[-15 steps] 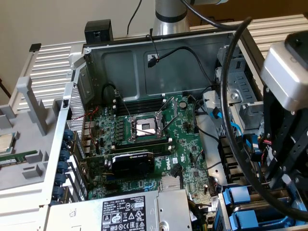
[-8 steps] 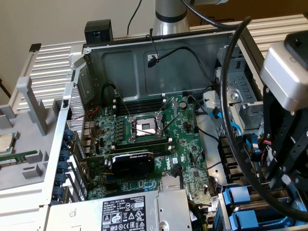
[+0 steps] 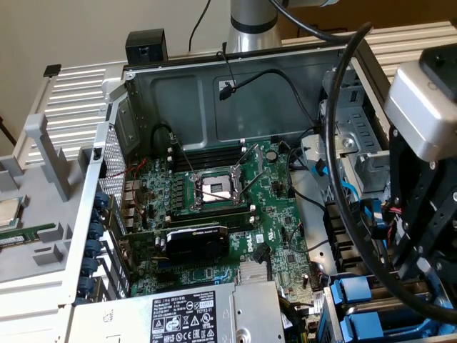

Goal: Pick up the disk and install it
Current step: 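Insert the first disk wire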

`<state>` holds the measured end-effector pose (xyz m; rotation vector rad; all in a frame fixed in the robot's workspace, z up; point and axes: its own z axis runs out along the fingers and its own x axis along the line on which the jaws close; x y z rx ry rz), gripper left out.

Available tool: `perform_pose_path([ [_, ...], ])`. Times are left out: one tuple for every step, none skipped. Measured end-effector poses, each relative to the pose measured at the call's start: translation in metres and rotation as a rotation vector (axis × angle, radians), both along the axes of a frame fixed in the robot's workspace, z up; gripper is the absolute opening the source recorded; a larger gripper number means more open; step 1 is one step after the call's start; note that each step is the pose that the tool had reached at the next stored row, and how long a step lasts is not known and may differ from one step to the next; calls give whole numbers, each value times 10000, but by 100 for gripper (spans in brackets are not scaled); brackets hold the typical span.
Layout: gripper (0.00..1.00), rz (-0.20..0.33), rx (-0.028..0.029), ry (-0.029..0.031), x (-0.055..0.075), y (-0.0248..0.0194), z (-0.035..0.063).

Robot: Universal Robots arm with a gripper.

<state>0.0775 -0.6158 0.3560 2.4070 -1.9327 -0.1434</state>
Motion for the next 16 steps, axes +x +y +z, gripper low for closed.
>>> perform_pose_path([
  [17,-4,-1,7,0,0,-1],
  [17,-12,-1,19,-1,0,-2],
  [17,-25,-3,40,-1,1,-2],
  [17,-46,-5,65,0,1,-4],
  [17,-73,-4,91,0,0,-6],
  [17,-106,-5,114,-1,0,-7],
  [17,-142,-4,129,-1,1,-8],
  [17,-193,-3,143,0,1,-9],
  [17,-253,-3,154,0,1,-9],
  [17,-322,-4,163,0,1,-9],
  [17,-402,-3,171,0,1,-9],
  [17,-493,-4,178,0,1,-9],
  [17,-592,-2,184,0,1,-9],
  [17,-701,-2,192,0,0,-9],
  [17,-802,-1,199,0,1,-9],
  [17,-900,0,207,0,1,-10],
])
